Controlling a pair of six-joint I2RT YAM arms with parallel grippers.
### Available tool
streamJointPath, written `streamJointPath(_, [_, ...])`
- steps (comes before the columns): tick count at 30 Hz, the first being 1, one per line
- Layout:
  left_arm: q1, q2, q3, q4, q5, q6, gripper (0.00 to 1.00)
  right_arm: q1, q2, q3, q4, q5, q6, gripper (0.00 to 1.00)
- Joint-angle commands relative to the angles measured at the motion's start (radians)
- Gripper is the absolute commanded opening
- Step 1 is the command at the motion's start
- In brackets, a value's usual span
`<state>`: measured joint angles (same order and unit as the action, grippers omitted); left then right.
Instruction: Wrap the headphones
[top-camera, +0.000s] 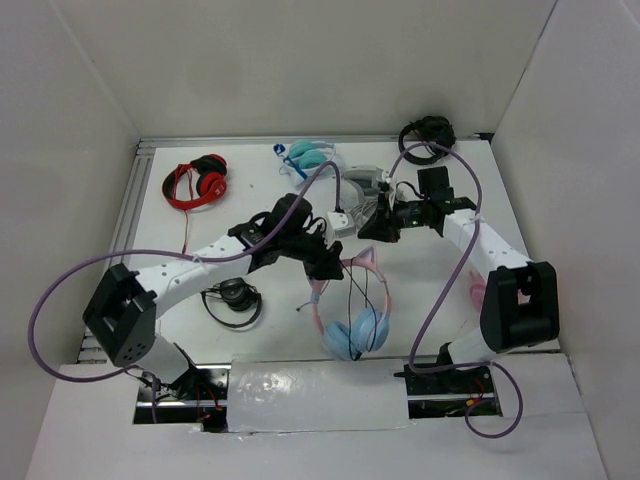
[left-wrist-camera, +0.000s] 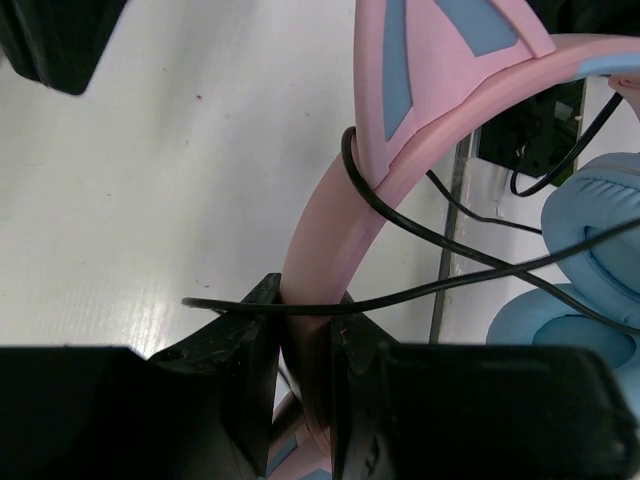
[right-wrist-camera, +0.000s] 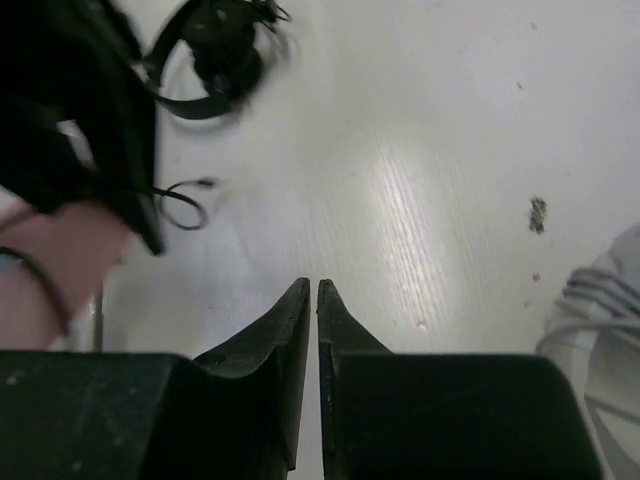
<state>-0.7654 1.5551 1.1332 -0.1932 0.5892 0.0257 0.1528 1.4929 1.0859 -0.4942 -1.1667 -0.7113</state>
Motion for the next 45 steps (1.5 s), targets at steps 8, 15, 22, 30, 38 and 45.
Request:
streamJointPath(8, [-0.015, -0.171, 0.238, -0.101, -0.083, -0.124, 0.00, 0.094, -0.132, -0.260, 0.593, 0.477, 0.628, 0.36])
streamJointPath(15, [-0.018, -0.145, 0.385, -0.218, -0.138, -0.194, 0.00, 0.093, -0.321, -0.598, 1.188, 0.774, 1.039, 0.70])
streamJointPath(22, [-0.020, -0.133, 0.497, -0.298, -0.137, -0.221, 0.00, 0.116, -0.379, -0.693, 1.252, 0.656, 1.012, 0.91])
streamJointPath(30, [-0.020, -0.121, 0.571, -0.334, -0.129, -0.237, 0.00, 0.286, -0.454, -0.822, 1.373, 0.699, 0.894, 1.00])
streamJointPath(38, [-0.023, -0.138, 0.556, -0.341, -0.118, -0.257, 0.00, 0.459, -0.574, -0.885, 1.413, 0.931, 0.731, 1.00])
streamJointPath(45, [-0.025, -0.132, 0.577, -0.362, -0.104, -0.268, 0.00, 0.553, -0.456, -0.784, 1.437, 0.874, 0.644, 1.00])
